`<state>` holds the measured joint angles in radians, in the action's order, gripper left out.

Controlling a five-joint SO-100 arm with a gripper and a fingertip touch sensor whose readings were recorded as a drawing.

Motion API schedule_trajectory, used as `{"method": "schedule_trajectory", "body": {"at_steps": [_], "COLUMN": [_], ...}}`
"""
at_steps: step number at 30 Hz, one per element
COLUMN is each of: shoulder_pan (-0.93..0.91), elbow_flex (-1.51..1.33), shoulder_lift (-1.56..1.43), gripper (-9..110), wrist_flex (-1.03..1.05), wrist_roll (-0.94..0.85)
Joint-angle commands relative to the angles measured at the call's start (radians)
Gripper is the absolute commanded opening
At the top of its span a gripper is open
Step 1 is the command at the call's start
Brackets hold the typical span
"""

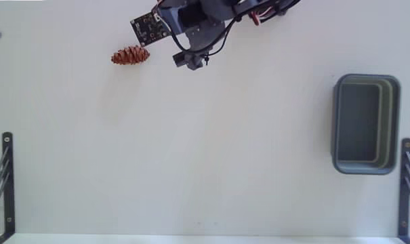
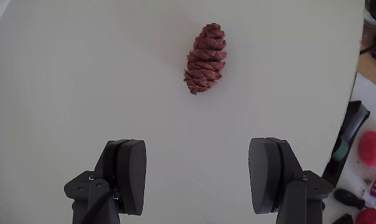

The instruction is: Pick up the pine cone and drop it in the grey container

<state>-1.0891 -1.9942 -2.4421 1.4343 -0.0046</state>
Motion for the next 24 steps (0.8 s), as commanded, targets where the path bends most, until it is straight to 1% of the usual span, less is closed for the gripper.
{"method": "schedule_trajectory", "body": {"at_steps": [1,9,24], "shoulder_pan": [-0.022,-0.022,-0.022], "elbow_flex": [-0.005,-0.004,0.027], "shoulder_lift": [-0.038,-0.031,0.135], "gripper": [110,110,110], "wrist_flex": [-0.004,-0.01,-0.145], "wrist_roll": [0.005,0.005,0.005]}}
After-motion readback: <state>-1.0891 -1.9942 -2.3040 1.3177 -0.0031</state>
